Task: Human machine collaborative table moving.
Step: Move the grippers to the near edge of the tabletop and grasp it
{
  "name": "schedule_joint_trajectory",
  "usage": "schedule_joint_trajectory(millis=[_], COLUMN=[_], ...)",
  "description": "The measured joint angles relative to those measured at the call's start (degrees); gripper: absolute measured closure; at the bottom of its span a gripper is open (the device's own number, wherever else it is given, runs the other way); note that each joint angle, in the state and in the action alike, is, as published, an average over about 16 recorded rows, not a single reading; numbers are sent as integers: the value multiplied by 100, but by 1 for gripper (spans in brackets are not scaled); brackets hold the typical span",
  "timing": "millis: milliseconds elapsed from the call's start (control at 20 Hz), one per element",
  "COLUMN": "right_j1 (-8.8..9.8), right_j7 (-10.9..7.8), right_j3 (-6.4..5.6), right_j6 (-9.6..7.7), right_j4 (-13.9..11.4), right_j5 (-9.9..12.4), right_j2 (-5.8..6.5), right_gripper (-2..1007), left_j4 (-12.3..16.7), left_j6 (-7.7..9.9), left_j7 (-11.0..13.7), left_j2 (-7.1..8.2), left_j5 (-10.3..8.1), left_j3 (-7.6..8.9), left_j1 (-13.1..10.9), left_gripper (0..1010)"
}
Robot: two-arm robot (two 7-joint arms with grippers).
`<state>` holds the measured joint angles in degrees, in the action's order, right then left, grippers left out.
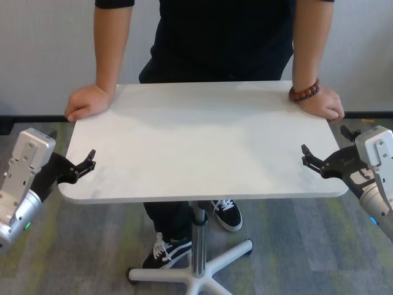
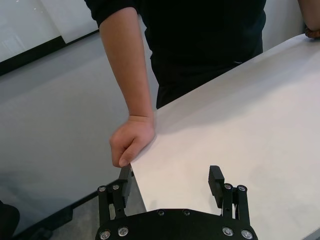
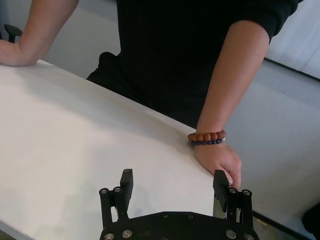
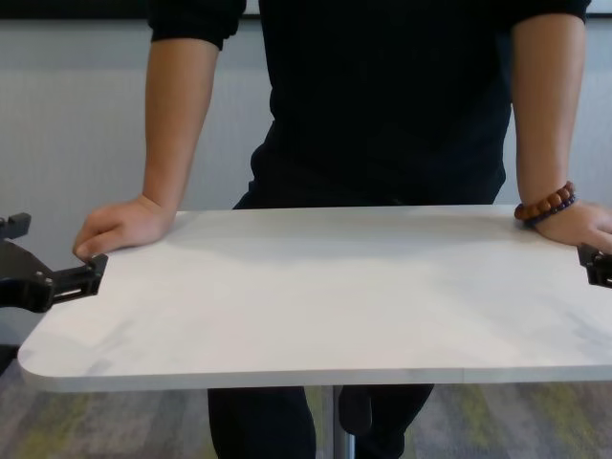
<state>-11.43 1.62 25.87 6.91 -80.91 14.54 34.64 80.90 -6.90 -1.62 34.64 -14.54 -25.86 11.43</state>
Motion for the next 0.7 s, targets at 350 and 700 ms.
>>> schedule_joint_trajectory(millis=[350, 700], right_j1=[0, 0], right_j7=[0, 0], right_j3=[0, 0], right_j6=[0, 0], right_j4=[0, 0], right_j5=[0, 0], right_j2=[0, 0], right_gripper=[0, 0], left_j4=[0, 0], left_j6=[0, 0], left_j7=[0, 0], left_j2=[0, 0], left_j5=[0, 0], left_j3=[0, 0], left_j1=[0, 0], left_gripper=[10, 10])
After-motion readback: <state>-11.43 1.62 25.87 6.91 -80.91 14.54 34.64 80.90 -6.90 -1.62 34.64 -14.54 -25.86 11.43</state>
